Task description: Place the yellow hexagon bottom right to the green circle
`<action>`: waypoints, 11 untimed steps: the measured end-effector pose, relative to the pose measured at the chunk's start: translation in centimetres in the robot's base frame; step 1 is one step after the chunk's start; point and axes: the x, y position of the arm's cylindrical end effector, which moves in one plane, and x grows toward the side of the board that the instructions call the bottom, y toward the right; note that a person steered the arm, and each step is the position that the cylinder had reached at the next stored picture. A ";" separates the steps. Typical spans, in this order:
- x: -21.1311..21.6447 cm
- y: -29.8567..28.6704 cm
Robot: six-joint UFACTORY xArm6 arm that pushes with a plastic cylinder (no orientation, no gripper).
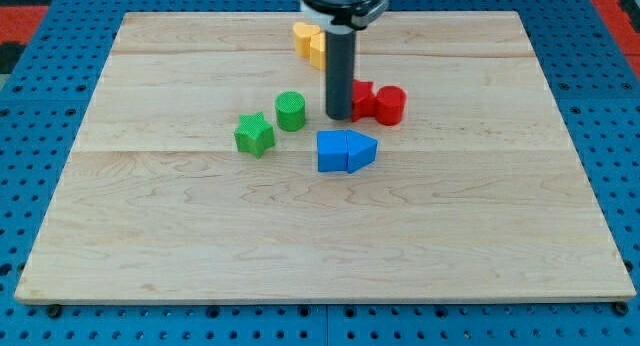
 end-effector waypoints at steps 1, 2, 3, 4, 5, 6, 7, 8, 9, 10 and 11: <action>-2.1 2.3; -5.6 3.3; -9.9 4.1; -14.9 4.0; -16.8 0.2; -16.4 -6.1; -14.2 -9.0; -13.6 -7.0; -14.6 -5.8; -15.0 -3.2; -12.9 0.6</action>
